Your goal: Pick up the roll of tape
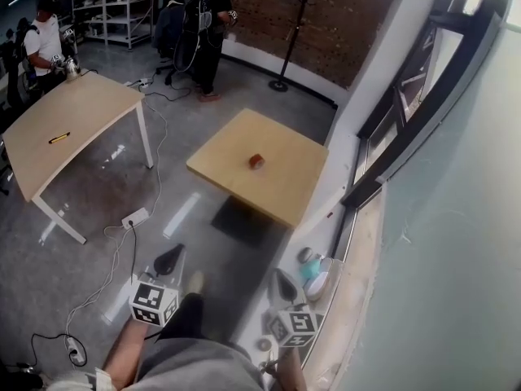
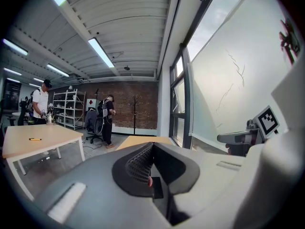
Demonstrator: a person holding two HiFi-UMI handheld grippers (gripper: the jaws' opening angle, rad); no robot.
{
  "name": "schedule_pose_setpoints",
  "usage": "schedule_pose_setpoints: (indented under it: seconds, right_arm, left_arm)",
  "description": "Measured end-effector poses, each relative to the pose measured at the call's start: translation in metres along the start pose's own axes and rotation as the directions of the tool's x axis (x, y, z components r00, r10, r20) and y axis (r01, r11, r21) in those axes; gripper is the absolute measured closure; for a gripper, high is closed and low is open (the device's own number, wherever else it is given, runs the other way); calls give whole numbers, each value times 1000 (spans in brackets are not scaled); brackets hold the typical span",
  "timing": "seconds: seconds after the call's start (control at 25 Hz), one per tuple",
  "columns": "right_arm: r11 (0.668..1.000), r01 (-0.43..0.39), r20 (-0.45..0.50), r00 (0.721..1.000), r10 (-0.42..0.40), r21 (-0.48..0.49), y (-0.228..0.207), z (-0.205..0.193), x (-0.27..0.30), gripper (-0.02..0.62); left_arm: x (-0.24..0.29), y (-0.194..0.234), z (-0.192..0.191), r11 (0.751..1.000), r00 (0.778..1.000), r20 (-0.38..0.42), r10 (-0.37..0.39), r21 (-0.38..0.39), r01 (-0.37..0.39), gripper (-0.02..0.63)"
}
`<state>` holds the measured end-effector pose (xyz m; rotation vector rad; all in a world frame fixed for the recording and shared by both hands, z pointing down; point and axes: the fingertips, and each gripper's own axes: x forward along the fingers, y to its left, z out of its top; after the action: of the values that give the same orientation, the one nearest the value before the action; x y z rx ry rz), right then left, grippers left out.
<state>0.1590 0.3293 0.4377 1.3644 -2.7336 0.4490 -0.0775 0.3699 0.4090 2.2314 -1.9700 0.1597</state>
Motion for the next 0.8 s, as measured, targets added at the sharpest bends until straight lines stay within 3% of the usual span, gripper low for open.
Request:
schedule_pose_setpoints:
  seconds: [0.32, 0.8]
  right_arm:
    - [1000, 28, -12, 1000, -28, -4, -25, 10, 61, 581]
    - [990, 141, -19, 990, -140, 22, -53, 37, 161, 581]
  left_arm:
    - [71, 24, 5, 999, 999, -17, -37, -9, 37, 606]
    - [188, 87, 42, 993, 993, -11, -114, 7, 114, 605]
